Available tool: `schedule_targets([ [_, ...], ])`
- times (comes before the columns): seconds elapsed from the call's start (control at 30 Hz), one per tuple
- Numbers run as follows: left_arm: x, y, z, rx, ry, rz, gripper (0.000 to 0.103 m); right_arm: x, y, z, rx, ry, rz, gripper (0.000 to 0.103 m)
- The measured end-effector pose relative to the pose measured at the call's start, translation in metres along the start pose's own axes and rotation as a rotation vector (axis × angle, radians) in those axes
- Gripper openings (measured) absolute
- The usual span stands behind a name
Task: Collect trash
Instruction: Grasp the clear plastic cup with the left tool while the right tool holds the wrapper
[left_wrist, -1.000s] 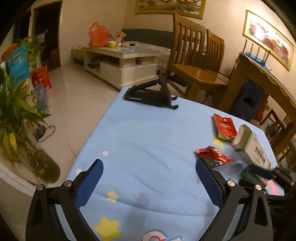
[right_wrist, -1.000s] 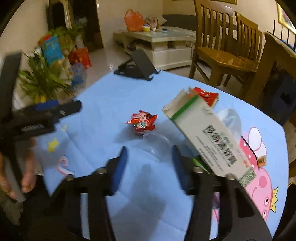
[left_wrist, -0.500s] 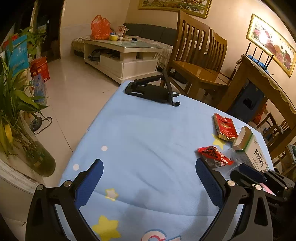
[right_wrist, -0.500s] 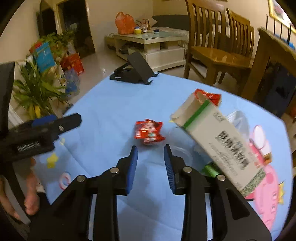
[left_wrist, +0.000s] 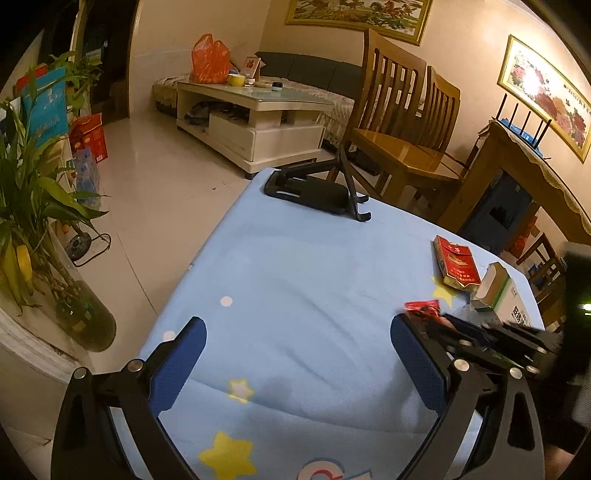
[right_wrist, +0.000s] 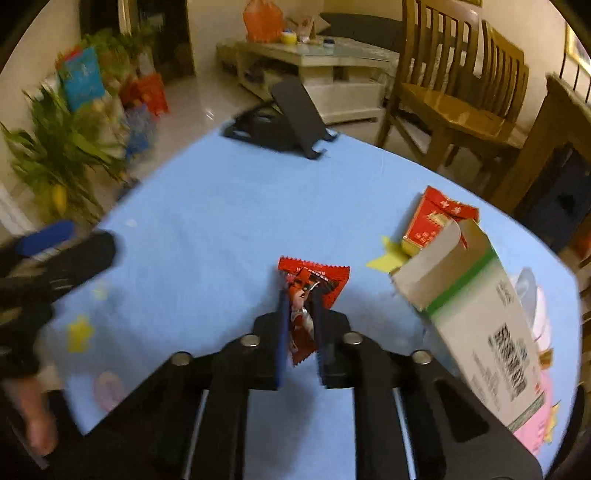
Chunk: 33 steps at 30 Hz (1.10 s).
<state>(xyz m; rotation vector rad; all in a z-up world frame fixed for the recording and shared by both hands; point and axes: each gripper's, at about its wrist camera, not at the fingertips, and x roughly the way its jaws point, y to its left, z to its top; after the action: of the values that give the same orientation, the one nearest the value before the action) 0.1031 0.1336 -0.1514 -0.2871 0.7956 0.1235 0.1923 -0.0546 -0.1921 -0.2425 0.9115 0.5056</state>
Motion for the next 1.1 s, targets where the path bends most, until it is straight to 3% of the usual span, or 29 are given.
schedule_targets([
  [0.03,0.001,0.001,0.0,-0.002,0.004,-0.01,0.096,-0.013,-0.001,-0.004,0.013,-0.027,0.03,0.004],
  [0.17,0.005,-0.005,-0.002,0.016,0.029,-0.055,0.096,-0.074,-0.026,-0.031,0.136,-0.129,0.135,0.003],
  [0.23,0.008,-0.02,-0.005,0.069,0.052,-0.102,0.096,-0.103,-0.058,-0.058,0.263,-0.167,0.207,0.003],
  [0.33,0.016,-0.053,-0.013,0.191,0.104,-0.175,0.096,-0.13,-0.096,-0.099,0.4,-0.199,0.236,0.003],
  [0.4,0.023,-0.08,-0.019,0.29,0.136,-0.212,0.096,-0.14,-0.114,-0.12,0.462,-0.211,0.237,0.003],
  [0.5,0.033,-0.109,-0.027,0.39,0.149,-0.196,0.096,-0.149,-0.134,-0.146,0.534,-0.233,0.249,0.003],
  [0.67,0.049,-0.132,-0.027,0.442,0.151,-0.158,0.096,-0.155,-0.148,-0.167,0.57,-0.256,0.276,0.003],
  [0.83,0.063,-0.142,-0.024,0.518,0.172,-0.252,0.095,-0.155,-0.155,-0.176,0.581,-0.278,0.301,0.003],
  [0.87,0.063,-0.145,-0.024,0.543,0.158,-0.251,0.091,-0.154,-0.155,-0.177,0.584,-0.282,0.302,0.003],
  [0.93,0.067,-0.151,-0.028,0.598,0.159,-0.225,0.057,-0.154,-0.155,-0.177,0.593,-0.289,0.303,0.003],
  [0.97,0.068,-0.151,-0.029,0.594,0.185,-0.243,0.048,-0.154,-0.157,-0.178,0.597,-0.293,0.303,0.003],
  [1.1,0.053,-0.145,-0.045,0.612,0.183,-0.209,0.047,-0.16,-0.162,-0.181,0.607,-0.318,0.297,0.003],
])
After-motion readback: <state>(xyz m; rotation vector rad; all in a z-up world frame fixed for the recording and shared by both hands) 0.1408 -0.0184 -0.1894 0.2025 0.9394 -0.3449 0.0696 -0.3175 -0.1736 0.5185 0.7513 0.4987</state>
